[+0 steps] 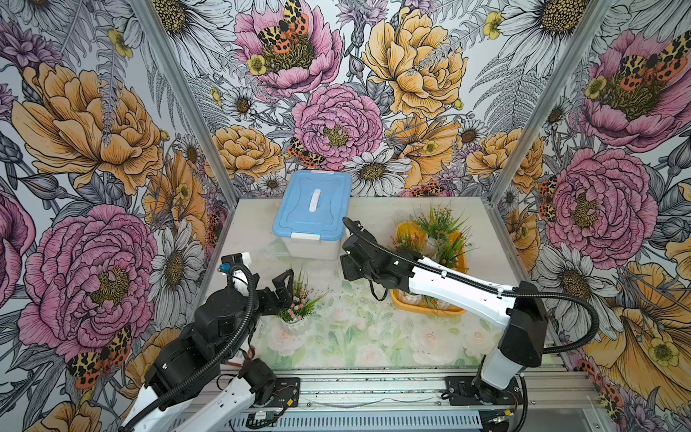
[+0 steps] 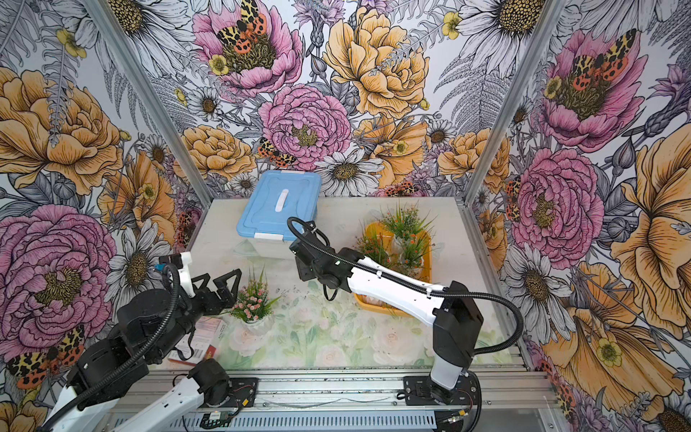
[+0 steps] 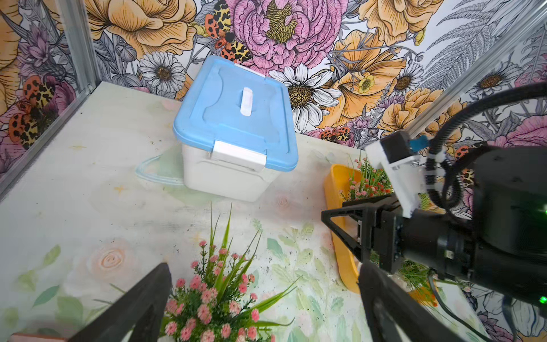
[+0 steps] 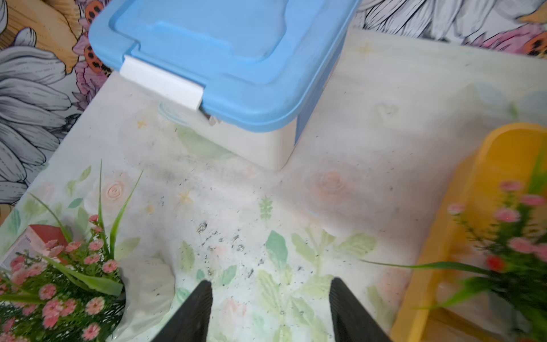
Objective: Put the potted gypsophila into the storage box
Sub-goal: Place the baby's breath potted plant at the storage box, then pick up the baby's breath potted plant from the center of the board.
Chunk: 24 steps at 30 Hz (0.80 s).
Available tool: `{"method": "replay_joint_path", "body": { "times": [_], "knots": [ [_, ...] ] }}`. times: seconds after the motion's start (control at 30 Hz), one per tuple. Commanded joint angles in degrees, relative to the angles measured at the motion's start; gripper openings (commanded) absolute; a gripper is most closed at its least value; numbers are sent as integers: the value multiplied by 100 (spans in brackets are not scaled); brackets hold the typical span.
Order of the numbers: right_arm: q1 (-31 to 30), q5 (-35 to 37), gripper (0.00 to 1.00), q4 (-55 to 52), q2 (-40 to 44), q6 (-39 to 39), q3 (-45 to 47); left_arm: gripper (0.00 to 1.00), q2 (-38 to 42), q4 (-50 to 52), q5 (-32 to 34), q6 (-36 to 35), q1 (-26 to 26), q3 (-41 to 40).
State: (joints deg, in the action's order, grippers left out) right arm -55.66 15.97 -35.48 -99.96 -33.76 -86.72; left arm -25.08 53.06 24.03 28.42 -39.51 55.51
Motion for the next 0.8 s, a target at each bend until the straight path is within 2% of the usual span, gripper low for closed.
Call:
{"method": "replay_joint_path", "body": {
  "times": [0.0,0.1,0.4,0.6,0.77],
  "knots": [
    [-16,-697,61,220,-478,-188,-240,99,115,256,98,58,48,-38],
    [-150,-1041,59,235,-904,-127,-399,99,191,360,49,49,49,-14],
    [-649,-1377,55,287,-1891,150,-1128,99,756,570,64,277,65,-67],
    [-883,-1335,52,320,-2372,59,-1651,99,799,758,13,257,64,-5],
    [-1013,-1182,50,305,-2471,-51,-1647,99,818,765,-48,247,77,12]
  ]
}}
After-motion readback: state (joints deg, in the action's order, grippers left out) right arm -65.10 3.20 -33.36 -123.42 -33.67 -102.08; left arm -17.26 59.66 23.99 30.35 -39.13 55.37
